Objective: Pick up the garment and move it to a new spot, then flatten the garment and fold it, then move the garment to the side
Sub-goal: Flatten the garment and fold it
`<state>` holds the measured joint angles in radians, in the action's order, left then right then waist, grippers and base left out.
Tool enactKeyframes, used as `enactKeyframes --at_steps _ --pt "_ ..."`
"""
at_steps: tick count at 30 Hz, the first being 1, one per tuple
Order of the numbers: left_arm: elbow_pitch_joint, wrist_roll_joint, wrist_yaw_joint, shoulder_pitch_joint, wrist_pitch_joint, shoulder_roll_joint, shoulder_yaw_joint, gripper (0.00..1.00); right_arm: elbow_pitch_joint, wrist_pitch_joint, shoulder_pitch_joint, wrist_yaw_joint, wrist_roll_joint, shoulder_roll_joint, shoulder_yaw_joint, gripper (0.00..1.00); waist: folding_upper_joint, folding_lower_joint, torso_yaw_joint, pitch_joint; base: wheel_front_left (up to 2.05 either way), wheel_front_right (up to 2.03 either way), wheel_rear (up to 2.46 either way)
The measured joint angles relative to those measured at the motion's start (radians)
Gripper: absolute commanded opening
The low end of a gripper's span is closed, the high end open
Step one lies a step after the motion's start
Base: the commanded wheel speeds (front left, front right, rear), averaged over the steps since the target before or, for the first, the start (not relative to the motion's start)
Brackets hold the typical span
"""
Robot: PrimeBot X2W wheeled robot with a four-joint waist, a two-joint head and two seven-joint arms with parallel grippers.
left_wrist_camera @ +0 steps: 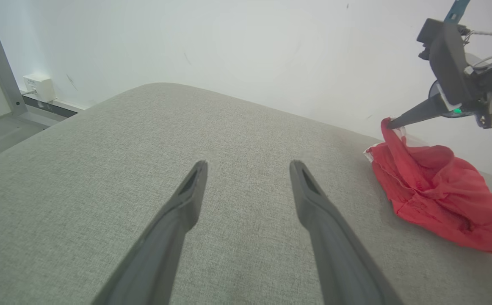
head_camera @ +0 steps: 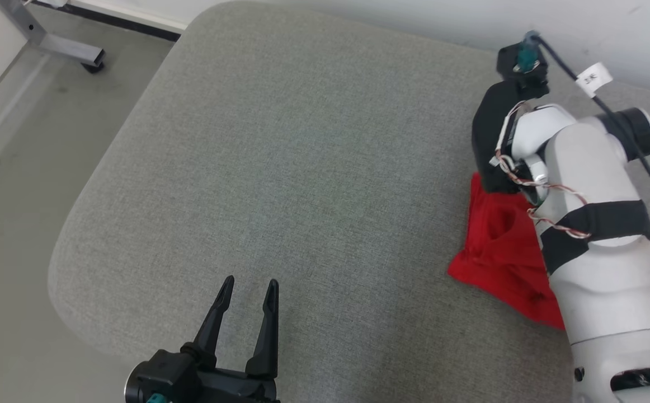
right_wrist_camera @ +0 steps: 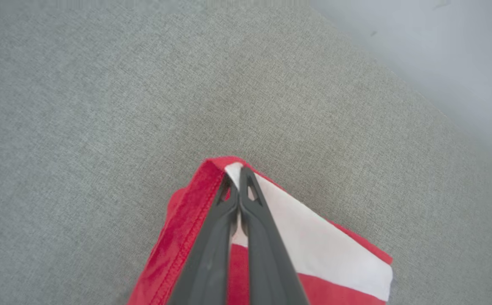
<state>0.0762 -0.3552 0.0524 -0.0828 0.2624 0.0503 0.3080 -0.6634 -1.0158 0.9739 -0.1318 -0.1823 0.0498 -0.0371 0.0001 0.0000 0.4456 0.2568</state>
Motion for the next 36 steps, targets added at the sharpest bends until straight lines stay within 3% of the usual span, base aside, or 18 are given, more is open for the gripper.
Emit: enactKeyframes --at_steps 12,13,14,23,30,36 --pt "-0.01 -0.023 -0.017 -0.021 0.0 0.0 0.013 1.0 -0.103 0.234 0.018 0.0 -0.046 0.0 0.134 0.0 0.0 0.0 0.035 0.046 0.0 0.0 0.0" --pt "-0.011 -0.024 -0.017 -0.022 0.0 0.0 0.012 1.0 -0.121 0.253 0.023 0.0 -0.027 0.0 0.133 0.59 0.0 0.0 0.034 0.049 0.0 0.0 0.0" --pt "-0.011 -0.025 -0.019 -0.023 0.0 0.0 0.011 1.0 -0.137 0.269 0.032 0.0 -0.009 0.0 0.129 1.0 0.0001 0.0001 0.033 0.052 0.0 0.0 0.0" --pt "-0.012 -0.023 -0.023 -0.041 0.0 0.0 -0.024 1.0 -0.291 0.369 0.106 0.0 0.247 0.001 -0.03 1.0 0.0001 0.0001 -0.017 0.036 0.0 0.0 0.0" --pt "-0.015 0.0 -0.017 -0.039 0.0 -0.001 -0.075 1.0 -0.259 0.522 0.123 0.0 0.442 0.0 -0.18 1.0 -0.0001 0.0001 -0.086 0.005 0.0 0.0 0.0" --pt "-0.005 0.025 -0.016 -0.005 0.0 -0.001 -0.113 1.0 -0.23 0.699 0.025 0.0 0.473 0.001 -0.188 1.0 -0.0001 0.0 -0.143 -0.05 0.0 0.0 0.0"
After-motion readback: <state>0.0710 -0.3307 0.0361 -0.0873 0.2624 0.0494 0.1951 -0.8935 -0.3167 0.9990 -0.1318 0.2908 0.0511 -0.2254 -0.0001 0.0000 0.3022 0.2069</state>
